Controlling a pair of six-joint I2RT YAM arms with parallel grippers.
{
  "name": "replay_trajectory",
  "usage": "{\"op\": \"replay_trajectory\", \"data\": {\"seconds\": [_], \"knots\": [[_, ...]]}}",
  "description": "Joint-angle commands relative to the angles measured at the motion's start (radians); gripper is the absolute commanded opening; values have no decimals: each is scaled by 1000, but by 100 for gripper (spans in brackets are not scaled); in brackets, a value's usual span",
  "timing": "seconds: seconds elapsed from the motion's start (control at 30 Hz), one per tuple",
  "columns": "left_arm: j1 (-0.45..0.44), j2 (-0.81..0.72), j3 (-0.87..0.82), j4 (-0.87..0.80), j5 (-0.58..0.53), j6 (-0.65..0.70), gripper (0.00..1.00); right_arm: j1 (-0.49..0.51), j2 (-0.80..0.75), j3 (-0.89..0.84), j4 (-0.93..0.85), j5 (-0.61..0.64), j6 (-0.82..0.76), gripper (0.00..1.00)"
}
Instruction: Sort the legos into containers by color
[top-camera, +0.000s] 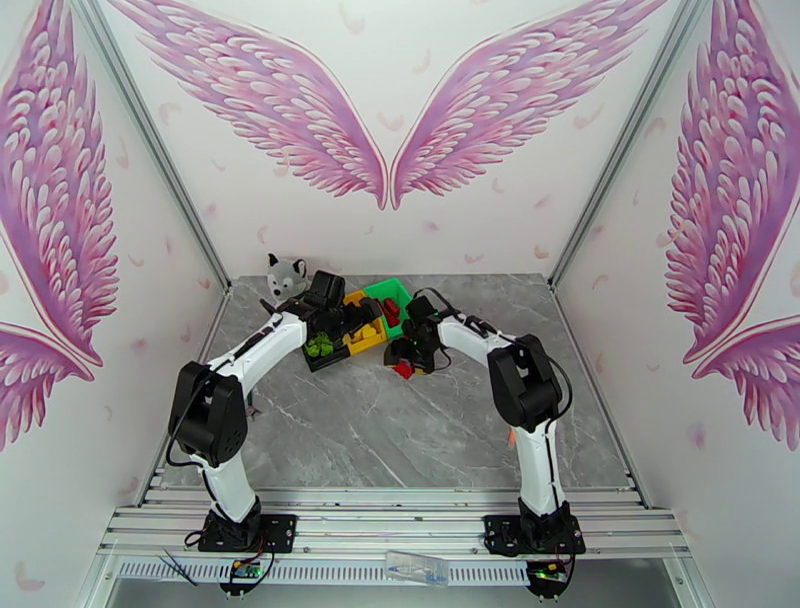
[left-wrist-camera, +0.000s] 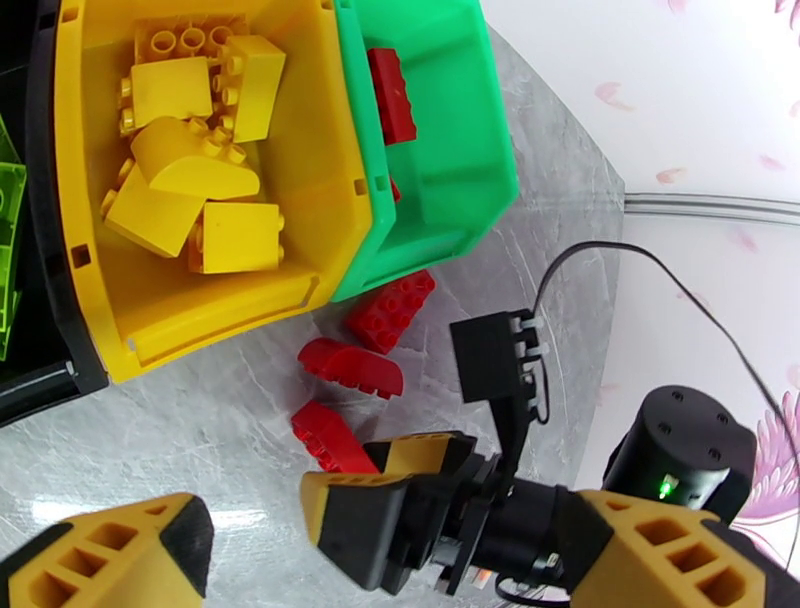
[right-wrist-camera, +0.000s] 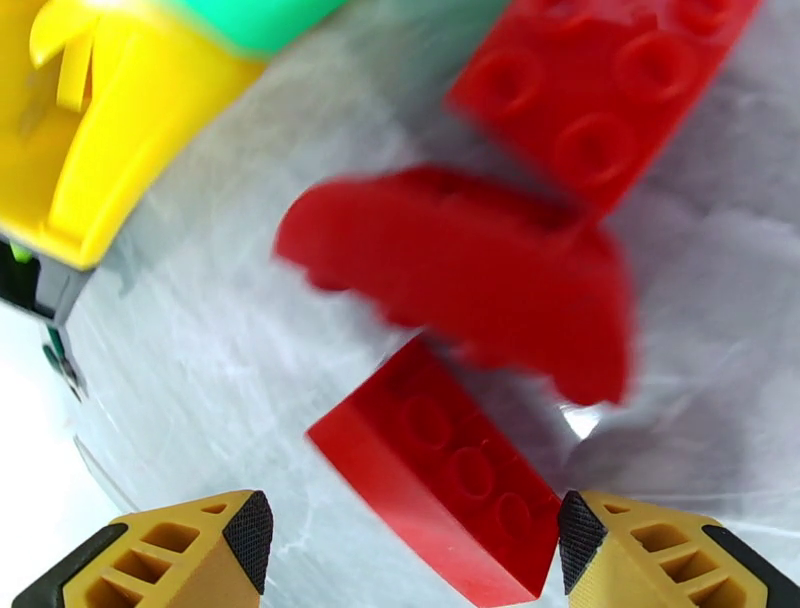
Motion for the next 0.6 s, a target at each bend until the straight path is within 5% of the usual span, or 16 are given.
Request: {"op": "replay_trajectory", "data": {"seconds": [0.0, 0.23, 0.57], "knots": [[-4, -30, -15, 4, -7, -3, 96, 27, 1, 55, -61, 62, -39, 78], [-4, -45, -32, -2, -13, 1, 96, 61, 93, 193, -199, 214, -32, 64], [1, -66, -63, 1, -23, -5, 97, 64, 118, 228, -220, 243, -16, 42]]}}
